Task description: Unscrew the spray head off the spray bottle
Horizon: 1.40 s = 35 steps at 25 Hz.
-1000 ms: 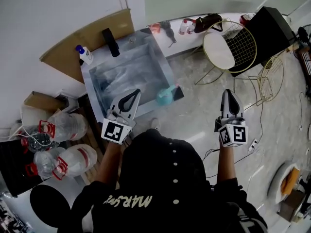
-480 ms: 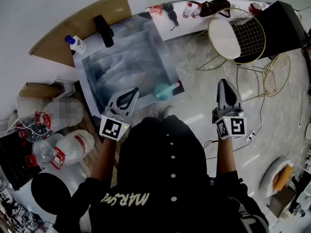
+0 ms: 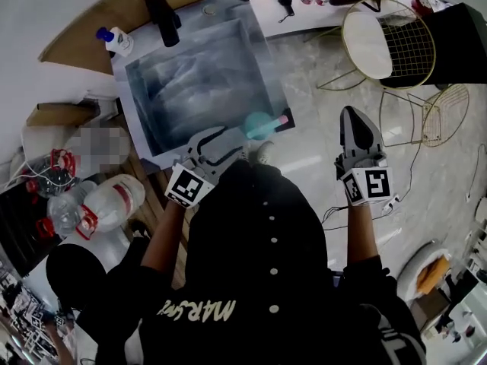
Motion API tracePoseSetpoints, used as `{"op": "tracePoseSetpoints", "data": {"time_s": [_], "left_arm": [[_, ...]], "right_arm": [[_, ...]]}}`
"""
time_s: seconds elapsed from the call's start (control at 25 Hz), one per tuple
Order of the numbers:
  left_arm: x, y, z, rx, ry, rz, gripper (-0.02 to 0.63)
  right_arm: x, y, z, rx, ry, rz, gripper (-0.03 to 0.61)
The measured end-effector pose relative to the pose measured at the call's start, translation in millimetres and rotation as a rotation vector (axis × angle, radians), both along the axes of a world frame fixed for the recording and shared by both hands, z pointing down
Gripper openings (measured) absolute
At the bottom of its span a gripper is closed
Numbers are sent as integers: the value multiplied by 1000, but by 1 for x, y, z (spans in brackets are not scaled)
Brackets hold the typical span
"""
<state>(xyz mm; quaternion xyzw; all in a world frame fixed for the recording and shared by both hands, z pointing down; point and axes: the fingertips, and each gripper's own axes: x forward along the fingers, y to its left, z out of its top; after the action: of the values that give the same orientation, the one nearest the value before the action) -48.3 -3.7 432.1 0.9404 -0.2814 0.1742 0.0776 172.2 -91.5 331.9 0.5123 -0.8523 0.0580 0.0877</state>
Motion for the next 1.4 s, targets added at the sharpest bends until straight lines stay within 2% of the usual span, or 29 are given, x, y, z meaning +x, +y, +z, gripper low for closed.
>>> {"op": "tracePoseSetpoints", "data": {"time_s": [0.04, 0.12, 0.36, 0.6, 0.84, 1.12, 1.4], "left_arm": [[5, 0, 7, 5, -15, 26, 290], [15, 0, 20, 14, -33, 67, 338], [42, -14, 53, -6, -38, 124, 382], [61, -24, 72, -19, -48, 125, 399], [79, -29, 82, 5, -57, 161, 403], [83, -34, 88, 9, -56, 165, 402], [81, -35, 89, 0, -60, 171, 402]], "right_arm": [[-2, -1, 5, -10, 1, -4, 14], [-8, -1, 14, -34, 6, -15, 14], [-25, 3, 36, -75, 24, -53, 14], [-28, 10, 44, -95, 22, -77, 14], [-37, 10, 57, -110, 10, -104, 14], [-58, 13, 64, -112, 7, -188, 14], [-74, 15, 40, -97, -50, -278, 16]]}}
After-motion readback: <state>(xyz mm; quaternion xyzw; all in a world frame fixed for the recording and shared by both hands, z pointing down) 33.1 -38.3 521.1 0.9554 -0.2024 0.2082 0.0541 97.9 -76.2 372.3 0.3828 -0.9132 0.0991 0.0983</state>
